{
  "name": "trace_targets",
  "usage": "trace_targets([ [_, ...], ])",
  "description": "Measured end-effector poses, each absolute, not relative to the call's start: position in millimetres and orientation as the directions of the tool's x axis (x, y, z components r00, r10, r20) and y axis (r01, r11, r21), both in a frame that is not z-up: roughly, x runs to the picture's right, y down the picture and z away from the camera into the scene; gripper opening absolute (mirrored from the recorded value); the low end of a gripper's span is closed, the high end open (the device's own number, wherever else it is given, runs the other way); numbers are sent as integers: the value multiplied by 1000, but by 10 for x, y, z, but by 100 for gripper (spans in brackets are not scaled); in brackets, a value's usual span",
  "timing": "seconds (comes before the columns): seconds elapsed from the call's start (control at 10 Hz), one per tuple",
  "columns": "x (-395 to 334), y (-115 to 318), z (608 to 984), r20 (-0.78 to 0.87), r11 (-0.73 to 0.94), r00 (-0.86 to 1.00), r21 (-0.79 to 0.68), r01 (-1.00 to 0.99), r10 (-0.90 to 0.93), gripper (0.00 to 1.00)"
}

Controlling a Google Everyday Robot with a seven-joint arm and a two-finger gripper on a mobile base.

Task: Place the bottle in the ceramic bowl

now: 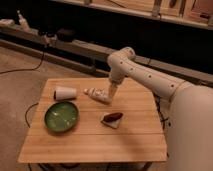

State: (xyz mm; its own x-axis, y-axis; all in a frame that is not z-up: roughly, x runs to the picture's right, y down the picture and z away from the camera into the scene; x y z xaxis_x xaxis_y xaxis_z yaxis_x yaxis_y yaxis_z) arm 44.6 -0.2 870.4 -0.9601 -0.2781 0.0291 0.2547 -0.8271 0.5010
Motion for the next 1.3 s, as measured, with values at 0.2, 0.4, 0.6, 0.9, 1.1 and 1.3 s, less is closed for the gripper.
trace_targets([
  [0.2, 142, 55, 8898, -28, -840, -982, 522, 146, -187, 80],
  [0.4, 43, 49, 9104, -23, -843, -987, 524, 125, -160, 80],
  [0.6, -25, 77, 9291, 0, -833, -985, 534, 146, -172, 80],
  [0.9, -141, 200, 9460, 9, -809, -976, 557, 187, -219, 80],
  [1.1, -216, 271, 9514, 1, -805, -974, 563, 186, -225, 80],
  [1.3, -253, 357, 9571, 4, -805, -976, 565, 180, -216, 80],
])
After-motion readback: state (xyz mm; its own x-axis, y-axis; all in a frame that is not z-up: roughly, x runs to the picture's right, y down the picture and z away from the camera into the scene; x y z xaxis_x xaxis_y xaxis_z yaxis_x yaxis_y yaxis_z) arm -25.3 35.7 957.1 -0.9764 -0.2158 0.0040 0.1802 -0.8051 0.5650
